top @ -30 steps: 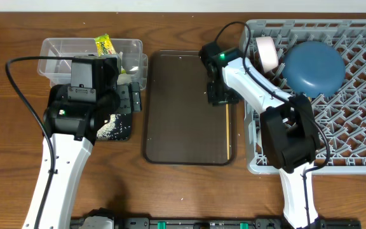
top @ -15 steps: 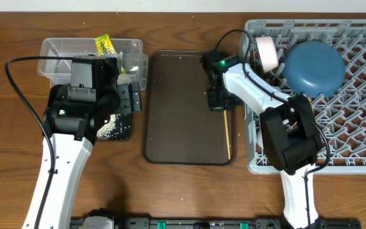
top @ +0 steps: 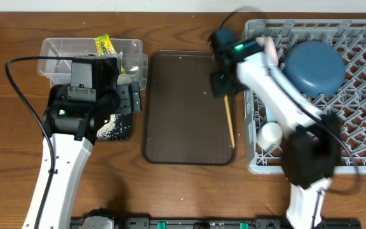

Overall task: Sort waste into correct bins and load items into the dishwasher rack
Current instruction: 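Insert the second chopstick into the rack beside the first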

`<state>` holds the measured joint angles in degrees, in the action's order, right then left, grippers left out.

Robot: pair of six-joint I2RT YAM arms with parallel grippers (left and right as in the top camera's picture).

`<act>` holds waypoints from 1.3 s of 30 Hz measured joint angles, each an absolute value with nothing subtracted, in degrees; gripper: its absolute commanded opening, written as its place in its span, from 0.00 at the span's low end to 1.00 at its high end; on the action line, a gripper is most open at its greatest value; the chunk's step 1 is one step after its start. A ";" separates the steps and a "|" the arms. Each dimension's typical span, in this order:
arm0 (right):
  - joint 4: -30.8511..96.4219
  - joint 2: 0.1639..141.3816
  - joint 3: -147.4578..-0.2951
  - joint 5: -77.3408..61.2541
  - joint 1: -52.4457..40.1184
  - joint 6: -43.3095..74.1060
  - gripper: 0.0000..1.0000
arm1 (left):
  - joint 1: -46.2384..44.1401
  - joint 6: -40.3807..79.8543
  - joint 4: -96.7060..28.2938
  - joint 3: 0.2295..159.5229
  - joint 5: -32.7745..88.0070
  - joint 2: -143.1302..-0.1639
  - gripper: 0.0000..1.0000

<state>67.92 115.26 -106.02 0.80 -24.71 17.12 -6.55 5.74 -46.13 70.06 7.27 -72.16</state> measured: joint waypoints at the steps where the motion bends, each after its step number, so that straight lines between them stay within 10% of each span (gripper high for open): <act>1: 67.96 112.55 -106.89 0.75 -23.90 16.05 0.01 | -6.55 5.74 -46.13 70.06 7.27 -72.16 0.90; 39: 67.61 106.52 -105.51 3.95 1.23 -4.29 0.01 | -6.55 5.74 -46.13 70.06 7.27 -72.16 0.90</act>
